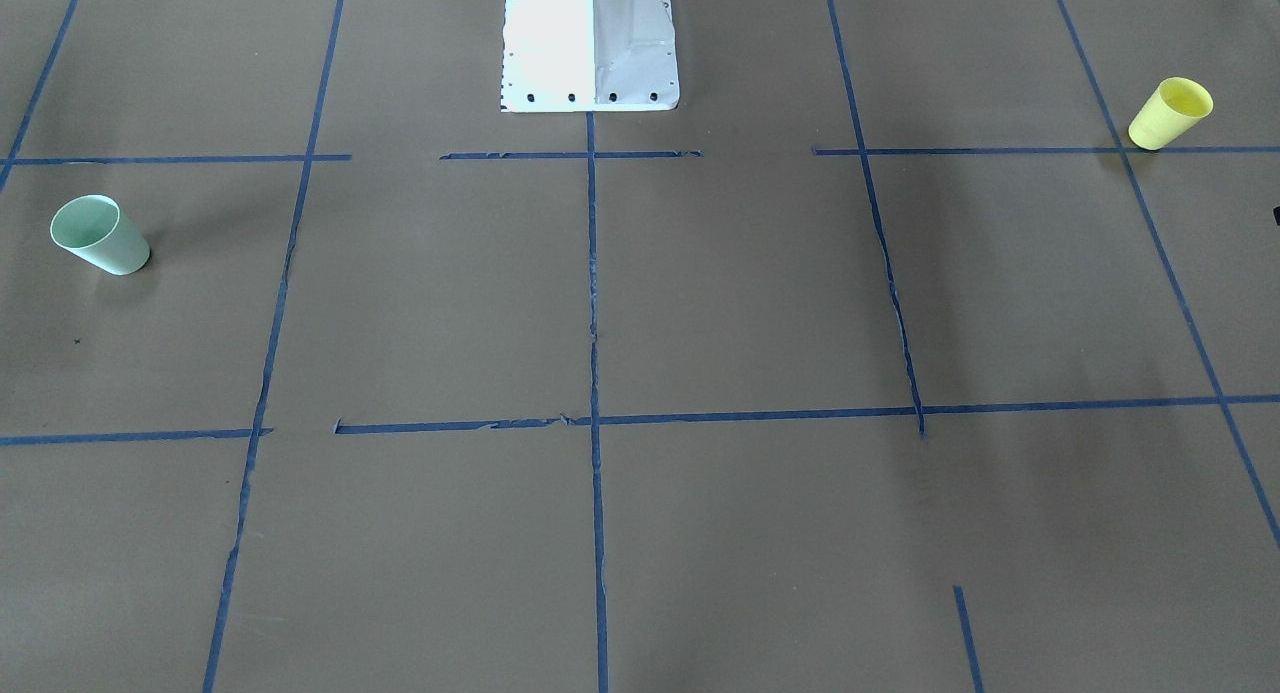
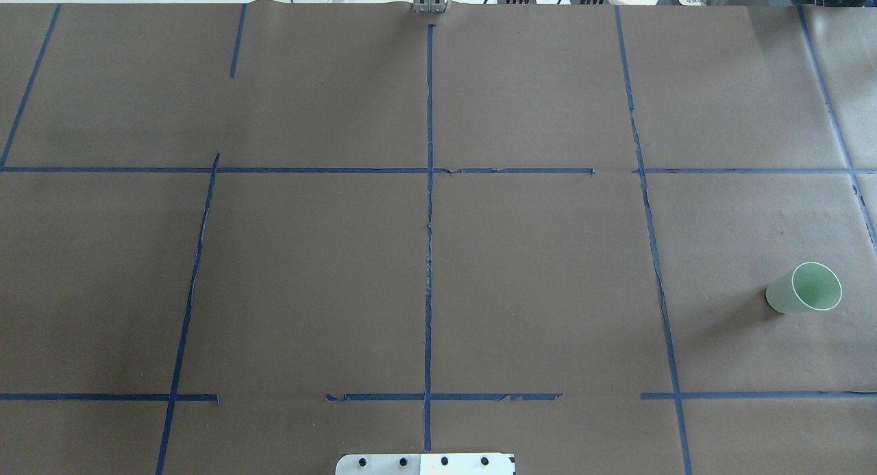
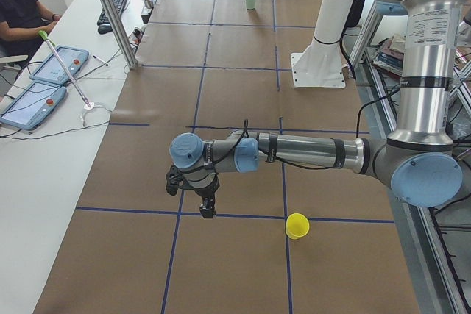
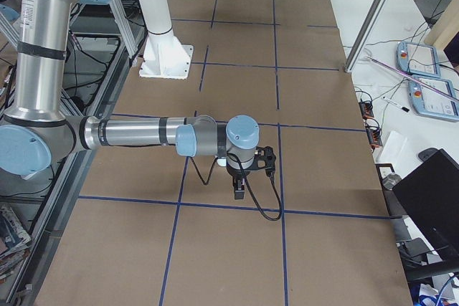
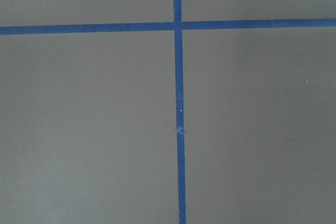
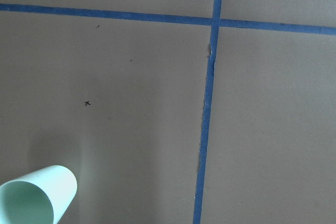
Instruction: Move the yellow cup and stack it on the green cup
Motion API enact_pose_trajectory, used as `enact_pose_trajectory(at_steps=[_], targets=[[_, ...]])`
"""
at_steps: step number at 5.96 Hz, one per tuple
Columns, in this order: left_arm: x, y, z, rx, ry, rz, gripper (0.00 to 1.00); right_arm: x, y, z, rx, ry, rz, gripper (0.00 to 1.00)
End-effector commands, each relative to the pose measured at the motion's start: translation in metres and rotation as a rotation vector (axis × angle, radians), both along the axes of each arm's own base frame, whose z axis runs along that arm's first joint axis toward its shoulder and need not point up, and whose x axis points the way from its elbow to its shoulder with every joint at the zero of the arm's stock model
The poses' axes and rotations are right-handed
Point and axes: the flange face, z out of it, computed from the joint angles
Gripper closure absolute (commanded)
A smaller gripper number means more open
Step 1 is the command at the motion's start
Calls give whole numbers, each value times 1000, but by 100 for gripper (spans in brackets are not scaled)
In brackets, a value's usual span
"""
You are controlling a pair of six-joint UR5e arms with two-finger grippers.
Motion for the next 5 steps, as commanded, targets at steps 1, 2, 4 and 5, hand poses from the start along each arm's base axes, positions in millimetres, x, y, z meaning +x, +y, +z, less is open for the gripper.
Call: enact_pose_trajectory(at_steps=[1, 2, 4, 5], targets=[[-1, -1, -6, 16, -22, 2, 0, 1, -3, -5, -23, 4, -2, 0], [0, -2, -1, 9, -38, 6, 0, 1, -4, -6, -12, 8, -8, 0], [1, 0, -6, 24, -27, 6, 0, -1, -5, -7, -9, 2, -10, 0], [1, -1, -11, 40, -24, 8, 0, -2, -6, -8, -7, 0, -10, 0]])
